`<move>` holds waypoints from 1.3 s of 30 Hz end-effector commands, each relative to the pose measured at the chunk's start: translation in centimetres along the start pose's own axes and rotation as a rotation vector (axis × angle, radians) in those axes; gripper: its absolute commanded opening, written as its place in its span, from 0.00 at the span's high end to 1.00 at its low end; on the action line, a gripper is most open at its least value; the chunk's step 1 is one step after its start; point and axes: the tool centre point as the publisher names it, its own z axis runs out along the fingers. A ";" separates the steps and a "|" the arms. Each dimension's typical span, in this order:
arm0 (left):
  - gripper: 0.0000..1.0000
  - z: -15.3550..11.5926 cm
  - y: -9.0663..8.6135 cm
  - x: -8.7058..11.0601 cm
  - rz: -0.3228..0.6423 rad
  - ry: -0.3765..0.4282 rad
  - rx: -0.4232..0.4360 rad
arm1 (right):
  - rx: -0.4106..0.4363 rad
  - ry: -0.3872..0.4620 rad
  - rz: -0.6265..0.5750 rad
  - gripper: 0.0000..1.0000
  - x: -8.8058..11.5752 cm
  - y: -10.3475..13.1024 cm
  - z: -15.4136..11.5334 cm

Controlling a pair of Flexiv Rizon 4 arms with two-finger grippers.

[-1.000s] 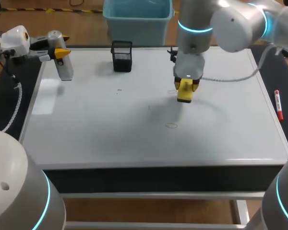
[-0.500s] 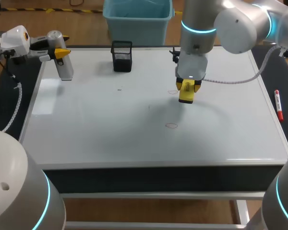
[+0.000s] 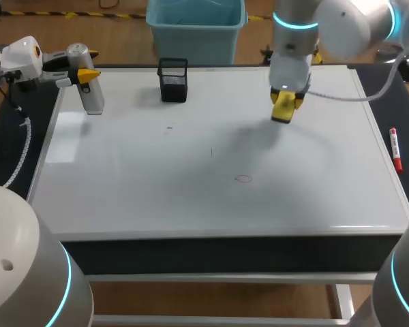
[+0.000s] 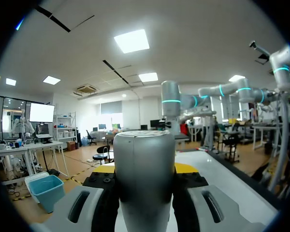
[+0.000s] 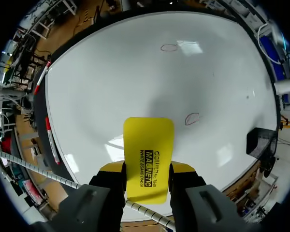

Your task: Pick up the inspection probe, press it on each red-marked spot on the whiteboard one by one, put down the probe, pick up the eraser, and wipe off all the red marks.

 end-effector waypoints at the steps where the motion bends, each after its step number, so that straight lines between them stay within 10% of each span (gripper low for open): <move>1: 1.00 0.0 0.0 -0.1 0.000 0.002 0.002 | -0.047 -0.007 0.033 1.00 1.2 -2.7 0.7; 22: 1.00 0.0 0.0 -0.1 0.000 0.002 0.002 | -0.077 -0.005 0.268 1.00 10.4 -7.3 2.2; 39: 1.00 0.0 0.0 -0.1 0.000 0.002 0.002 | -0.066 -0.027 0.328 1.00 11.9 -8.4 2.8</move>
